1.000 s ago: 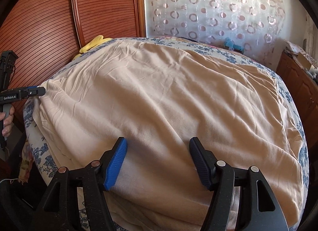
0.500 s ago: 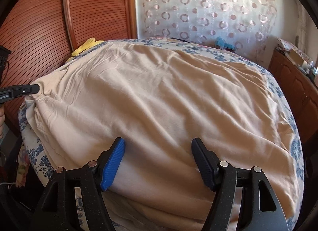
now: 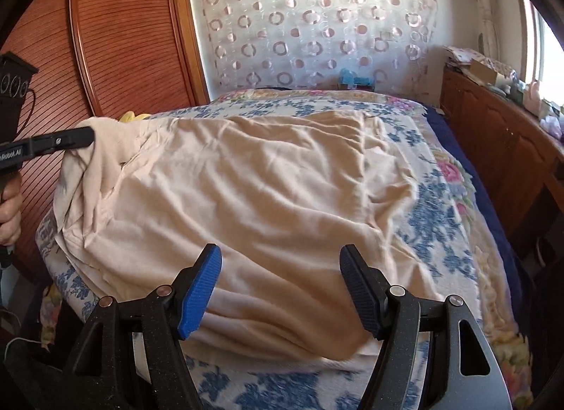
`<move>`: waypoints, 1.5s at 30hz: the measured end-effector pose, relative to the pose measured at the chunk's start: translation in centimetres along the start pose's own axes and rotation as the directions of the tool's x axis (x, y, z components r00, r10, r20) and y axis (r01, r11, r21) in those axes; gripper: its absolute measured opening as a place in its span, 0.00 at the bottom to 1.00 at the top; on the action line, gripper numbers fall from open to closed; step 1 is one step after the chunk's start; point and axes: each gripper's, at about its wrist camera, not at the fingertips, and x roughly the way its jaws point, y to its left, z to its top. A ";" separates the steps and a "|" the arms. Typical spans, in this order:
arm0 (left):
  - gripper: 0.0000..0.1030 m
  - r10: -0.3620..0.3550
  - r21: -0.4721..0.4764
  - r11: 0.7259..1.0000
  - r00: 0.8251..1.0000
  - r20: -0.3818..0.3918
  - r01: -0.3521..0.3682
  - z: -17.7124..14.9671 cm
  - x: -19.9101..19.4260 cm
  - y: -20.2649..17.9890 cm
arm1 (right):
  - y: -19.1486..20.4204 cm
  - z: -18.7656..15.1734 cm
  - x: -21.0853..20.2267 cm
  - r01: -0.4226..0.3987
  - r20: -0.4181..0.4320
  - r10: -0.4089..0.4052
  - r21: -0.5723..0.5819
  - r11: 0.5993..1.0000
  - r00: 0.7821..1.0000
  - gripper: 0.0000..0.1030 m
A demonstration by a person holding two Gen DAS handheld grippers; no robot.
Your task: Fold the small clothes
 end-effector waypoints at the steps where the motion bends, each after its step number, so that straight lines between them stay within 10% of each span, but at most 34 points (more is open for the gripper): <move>1: 0.11 -0.019 0.011 1.000 1.000 0.001 0.019 0.8 0.5 -0.8 | -0.3 -0.2 -0.4 0.011 0.005 -0.011 -0.005 1.000 1.000 0.69; 27: 0.12 -0.179 0.203 0.959 0.977 -0.116 0.200 8.1 8.0 -14.4 | -7.7 -2.5 -5.3 0.079 0.039 -0.083 0.114 0.990 0.996 0.69; 37: 0.69 -0.126 0.151 0.978 0.987 -0.101 0.140 5.3 6.5 -10.0 | -7.8 -2.1 -5.5 0.074 0.039 -0.079 0.110 0.991 0.996 0.69; 45: 0.75 0.013 0.091 0.996 0.987 -0.163 0.002 -0.7 6.0 -3.0 | -6.6 -0.5 -4.4 0.048 0.049 -0.051 0.069 0.996 0.998 0.69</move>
